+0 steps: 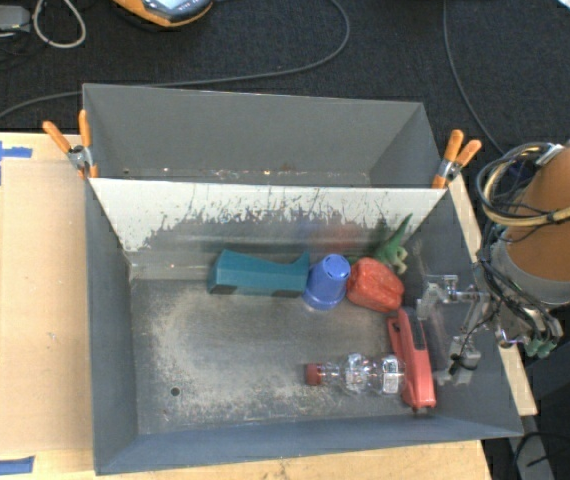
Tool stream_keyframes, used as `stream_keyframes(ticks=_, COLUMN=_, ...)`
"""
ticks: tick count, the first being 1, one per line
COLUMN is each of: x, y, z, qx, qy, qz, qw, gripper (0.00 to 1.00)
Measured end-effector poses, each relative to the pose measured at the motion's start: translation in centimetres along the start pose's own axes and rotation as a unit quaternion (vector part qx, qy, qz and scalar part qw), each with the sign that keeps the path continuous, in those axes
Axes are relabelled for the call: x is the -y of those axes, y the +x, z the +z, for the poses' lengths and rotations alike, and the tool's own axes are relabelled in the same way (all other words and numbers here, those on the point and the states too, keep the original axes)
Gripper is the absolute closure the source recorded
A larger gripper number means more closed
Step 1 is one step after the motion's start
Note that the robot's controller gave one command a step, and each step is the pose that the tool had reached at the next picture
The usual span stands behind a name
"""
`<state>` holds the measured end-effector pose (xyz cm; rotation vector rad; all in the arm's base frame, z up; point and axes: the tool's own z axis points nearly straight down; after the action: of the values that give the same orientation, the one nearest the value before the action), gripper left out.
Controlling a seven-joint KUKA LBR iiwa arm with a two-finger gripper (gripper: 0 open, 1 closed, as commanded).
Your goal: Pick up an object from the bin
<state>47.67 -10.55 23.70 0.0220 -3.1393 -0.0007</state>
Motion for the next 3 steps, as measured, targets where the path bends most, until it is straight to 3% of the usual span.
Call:
stream_keyframes(ticks=1, x=0.0, y=0.0, z=0.0, qx=0.0, qy=0.0, qz=0.0, qw=1.0, gripper=0.0)
stream_keyframes(ticks=2, x=-2.3, y=-0.1, z=6.6, qx=-0.0025, qy=-0.001, qz=-0.045, qw=0.999, gripper=0.0)
stream_keyframes(ticks=3, x=-1.3, y=0.0, z=8.4, qx=0.0008, qy=0.001, qz=-0.036, qw=0.9993, gripper=0.0)
